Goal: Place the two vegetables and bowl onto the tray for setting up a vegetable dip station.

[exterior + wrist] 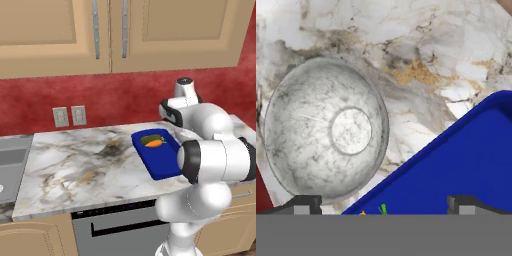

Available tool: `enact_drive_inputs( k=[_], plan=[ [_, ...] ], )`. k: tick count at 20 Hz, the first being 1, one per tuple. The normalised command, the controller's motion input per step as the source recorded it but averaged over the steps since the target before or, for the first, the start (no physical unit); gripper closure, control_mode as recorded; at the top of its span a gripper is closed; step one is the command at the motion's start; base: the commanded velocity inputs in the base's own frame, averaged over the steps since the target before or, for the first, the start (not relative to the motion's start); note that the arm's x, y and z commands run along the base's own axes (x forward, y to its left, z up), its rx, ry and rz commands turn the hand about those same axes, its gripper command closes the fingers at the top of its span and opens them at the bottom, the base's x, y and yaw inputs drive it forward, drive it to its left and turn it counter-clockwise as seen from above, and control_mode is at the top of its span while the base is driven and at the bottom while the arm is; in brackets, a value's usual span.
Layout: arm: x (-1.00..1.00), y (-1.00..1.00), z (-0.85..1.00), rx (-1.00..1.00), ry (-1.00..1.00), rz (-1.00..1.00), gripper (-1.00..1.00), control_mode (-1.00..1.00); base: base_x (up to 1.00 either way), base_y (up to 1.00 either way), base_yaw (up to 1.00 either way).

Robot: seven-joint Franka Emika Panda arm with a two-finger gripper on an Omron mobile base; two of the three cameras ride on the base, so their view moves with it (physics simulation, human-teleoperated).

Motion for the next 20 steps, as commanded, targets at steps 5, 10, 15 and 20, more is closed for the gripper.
enact_drive_inputs(
  k=[5,10,15,20],
  plan=[
    [-0.2,-0.11,-0.03,0.0,0.0,-0.07,-1.0,-1.0,0.0,0.0,0.0],
    [-0.07,-0.03,-0.2,0.0,0.0,-0.03,-1.0,-1.0,0.0,0.0,0.0],
    [0.0,-0.04,-0.33,0.0,0.0,-0.02,-1.0,-1.0,0.0,0.0,0.0],
    [0.0,-0.06,-0.19,0.0,0.0,-0.03,-1.0,-1.0,0.0,0.0,0.0]
  ],
)
